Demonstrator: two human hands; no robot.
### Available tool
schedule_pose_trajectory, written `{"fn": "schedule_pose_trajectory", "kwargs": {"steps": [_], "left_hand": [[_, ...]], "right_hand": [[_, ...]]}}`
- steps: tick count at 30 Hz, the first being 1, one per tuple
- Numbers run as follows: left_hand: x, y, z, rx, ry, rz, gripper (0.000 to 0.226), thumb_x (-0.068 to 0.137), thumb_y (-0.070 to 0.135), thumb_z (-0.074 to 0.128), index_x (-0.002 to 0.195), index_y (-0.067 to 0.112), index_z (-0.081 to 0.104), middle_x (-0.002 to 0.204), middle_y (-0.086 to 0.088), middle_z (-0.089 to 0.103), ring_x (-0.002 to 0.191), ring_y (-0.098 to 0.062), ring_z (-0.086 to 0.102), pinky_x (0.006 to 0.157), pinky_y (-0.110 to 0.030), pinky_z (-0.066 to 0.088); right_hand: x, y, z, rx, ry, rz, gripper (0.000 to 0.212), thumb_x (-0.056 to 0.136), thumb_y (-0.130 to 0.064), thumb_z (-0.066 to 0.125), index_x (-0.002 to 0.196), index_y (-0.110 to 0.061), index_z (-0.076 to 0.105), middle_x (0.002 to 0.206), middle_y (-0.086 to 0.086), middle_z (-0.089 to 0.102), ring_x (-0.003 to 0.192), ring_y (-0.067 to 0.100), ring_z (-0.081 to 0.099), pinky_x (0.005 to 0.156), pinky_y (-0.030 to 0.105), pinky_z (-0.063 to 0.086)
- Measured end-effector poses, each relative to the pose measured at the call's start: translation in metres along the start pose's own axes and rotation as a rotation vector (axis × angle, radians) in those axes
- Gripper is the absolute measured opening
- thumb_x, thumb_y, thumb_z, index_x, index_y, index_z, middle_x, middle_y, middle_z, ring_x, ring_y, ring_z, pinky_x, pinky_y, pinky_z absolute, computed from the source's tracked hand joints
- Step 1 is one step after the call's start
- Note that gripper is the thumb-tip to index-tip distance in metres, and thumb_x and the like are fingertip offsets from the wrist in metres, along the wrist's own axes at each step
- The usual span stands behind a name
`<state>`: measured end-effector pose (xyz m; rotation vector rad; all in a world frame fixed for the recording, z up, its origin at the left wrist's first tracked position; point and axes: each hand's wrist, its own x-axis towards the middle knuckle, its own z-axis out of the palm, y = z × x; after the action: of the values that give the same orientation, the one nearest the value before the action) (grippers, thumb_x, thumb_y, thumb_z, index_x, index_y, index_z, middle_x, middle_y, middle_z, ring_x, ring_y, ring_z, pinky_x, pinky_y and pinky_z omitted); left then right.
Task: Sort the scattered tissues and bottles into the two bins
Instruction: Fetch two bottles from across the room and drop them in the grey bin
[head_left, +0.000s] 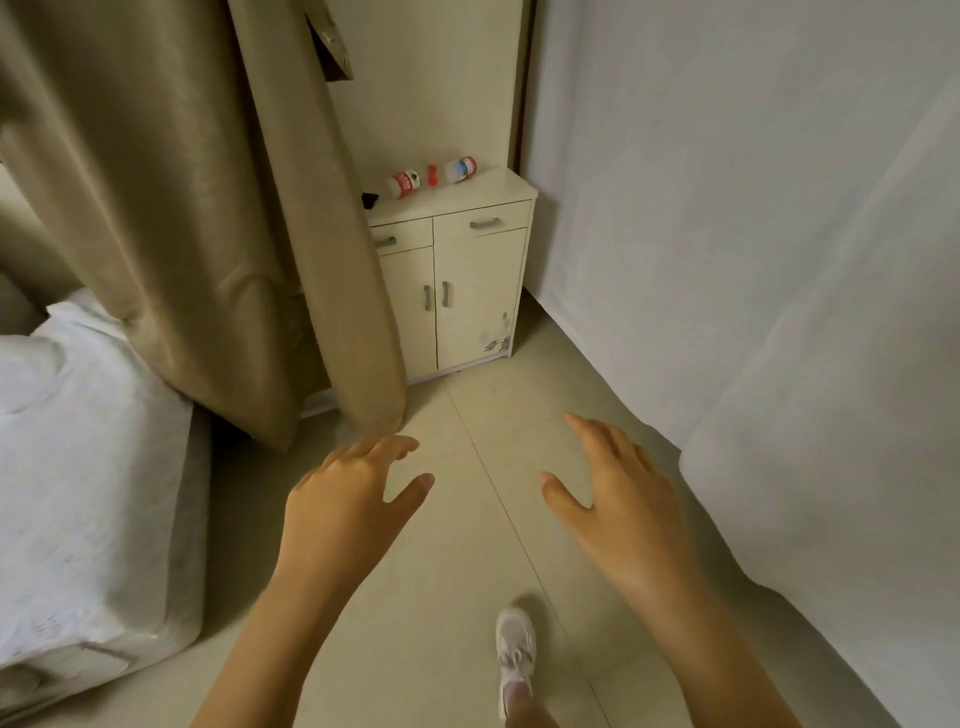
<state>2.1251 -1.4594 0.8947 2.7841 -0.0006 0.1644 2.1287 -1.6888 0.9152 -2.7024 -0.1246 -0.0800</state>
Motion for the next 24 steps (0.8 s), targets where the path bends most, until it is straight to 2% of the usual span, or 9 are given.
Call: {"fn": "schedule_pose_trajectory", "kwargs": {"steps": [4, 6, 11, 15, 21, 24], "left_hand": [[0.077, -0.001, 0.022, -0.096, -0.012, -0.067, 0.046, 0.085, 0.057, 0.052, 0.126, 0.036, 0.055, 0.121, 0.017, 0.061, 0.104, -0.005, 0.06, 0.086, -0.027, 0.053], [0.121, 0.0, 0.031, -0.07, 0.005, -0.083, 0.045, 0.085, 0.057, 0.052, 0.125, 0.036, 0.056, 0.121, 0.016, 0.062, 0.104, -0.005, 0.06, 0.085, -0.027, 0.053], [0.225, -0.003, 0.035, -0.008, 0.052, -0.146, 0.039, 0.086, 0.051, 0.058, 0.119, 0.031, 0.062, 0.117, 0.01, 0.066, 0.098, -0.011, 0.064, 0.072, -0.023, 0.049], [0.288, -0.013, 0.042, -0.01, 0.06, -0.202, 0.037, 0.087, 0.047, 0.059, 0.12, 0.031, 0.062, 0.119, 0.01, 0.065, 0.101, -0.013, 0.063, 0.069, -0.02, 0.041], [0.377, -0.038, 0.057, 0.007, 0.072, -0.242, 0.031, 0.086, 0.047, 0.059, 0.109, 0.028, 0.067, 0.101, 0.007, 0.069, 0.084, -0.018, 0.067, 0.06, -0.026, 0.05], [0.433, -0.057, 0.065, -0.003, 0.057, -0.274, 0.032, 0.085, 0.045, 0.064, 0.113, 0.029, 0.066, 0.104, 0.009, 0.068, 0.079, -0.014, 0.066, 0.061, -0.024, 0.05]], "right_hand": [[0.091, 0.015, 0.018, 0.034, -0.027, -0.047, 0.06, 0.091, -0.047, 0.049, 0.145, -0.03, 0.029, 0.146, -0.009, 0.038, 0.131, 0.014, 0.038, 0.102, 0.034, 0.042], [0.139, 0.022, 0.023, 0.042, -0.031, -0.083, 0.059, 0.091, -0.047, 0.05, 0.144, -0.03, 0.031, 0.145, -0.009, 0.039, 0.13, 0.013, 0.039, 0.101, 0.035, 0.043], [0.259, 0.027, 0.023, 0.022, -0.087, -0.168, 0.059, 0.091, -0.046, 0.049, 0.144, -0.029, 0.03, 0.147, -0.008, 0.038, 0.132, 0.013, 0.038, 0.104, 0.036, 0.041], [0.341, 0.022, 0.025, -0.008, -0.114, -0.231, 0.058, 0.093, -0.047, 0.047, 0.144, -0.028, 0.03, 0.148, -0.007, 0.036, 0.134, 0.014, 0.035, 0.105, 0.035, 0.04], [0.441, 0.022, 0.047, 0.003, -0.157, -0.252, 0.058, 0.091, -0.051, 0.047, 0.143, -0.032, 0.031, 0.148, -0.009, 0.038, 0.135, 0.012, 0.035, 0.105, 0.037, 0.04], [0.496, 0.02, 0.065, 0.007, -0.176, -0.233, 0.057, 0.09, -0.052, 0.047, 0.142, -0.034, 0.032, 0.147, -0.01, 0.038, 0.135, 0.012, 0.035, 0.106, 0.037, 0.04]]}}
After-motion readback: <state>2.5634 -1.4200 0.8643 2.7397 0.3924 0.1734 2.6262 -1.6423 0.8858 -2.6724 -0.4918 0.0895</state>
